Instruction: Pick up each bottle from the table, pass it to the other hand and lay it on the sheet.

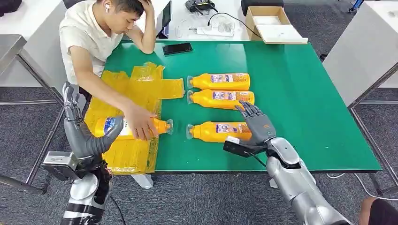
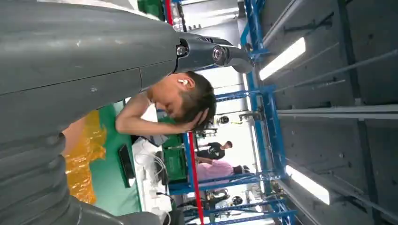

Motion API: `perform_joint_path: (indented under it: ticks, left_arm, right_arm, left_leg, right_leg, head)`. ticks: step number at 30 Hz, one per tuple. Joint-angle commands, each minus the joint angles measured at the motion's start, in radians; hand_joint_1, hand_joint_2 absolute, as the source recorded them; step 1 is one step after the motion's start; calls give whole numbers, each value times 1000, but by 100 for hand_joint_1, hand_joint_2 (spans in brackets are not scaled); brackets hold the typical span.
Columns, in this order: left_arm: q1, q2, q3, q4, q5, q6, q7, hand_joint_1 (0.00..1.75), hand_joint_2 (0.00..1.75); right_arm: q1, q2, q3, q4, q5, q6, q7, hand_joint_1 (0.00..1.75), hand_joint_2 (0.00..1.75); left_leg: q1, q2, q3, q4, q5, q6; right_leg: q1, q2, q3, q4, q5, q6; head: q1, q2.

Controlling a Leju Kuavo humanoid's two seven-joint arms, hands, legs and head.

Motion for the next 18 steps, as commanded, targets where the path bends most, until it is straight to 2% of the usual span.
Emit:
perform_joint_path:
  ticks: [1,4,11,18]
  left_arm:
    - [-56,37,-12,92,75,-93,42,0,175]
    - [-59,41,-15,105,91,-120,52,0,175]
    - [-79,47,-23,153,146,-216,102,0,175]
    - [-77,49,-17,160,145,-221,101,0,175]
  right_arm:
    - [-185,-62,216,339,-127,297,16,0,175]
    - [-183,-73,226,349,-159,310,8,0,175]
    - [-225,-114,329,346,-216,428,-9,0,175]
    - [-276,-150,400,334,-221,485,-27,0,175]
  left_leg:
    - [0,2,3,0,-1,-2]
    - [0,0,3,-1,0,-1]
    - [1,0,3,0,0,-1]
    - [0,1,3,0,0,-1]
  right_leg:
    - [1,0,3,0,-1,-2]
    - [1,-2,3,-1,-1,-1]
    - [1,-1,3,-1,0,-1]
    - [1,-1,2,0,0,-1]
  head:
    - [0,0]
    - [0,0]
    - [0,0]
    - [0,0]
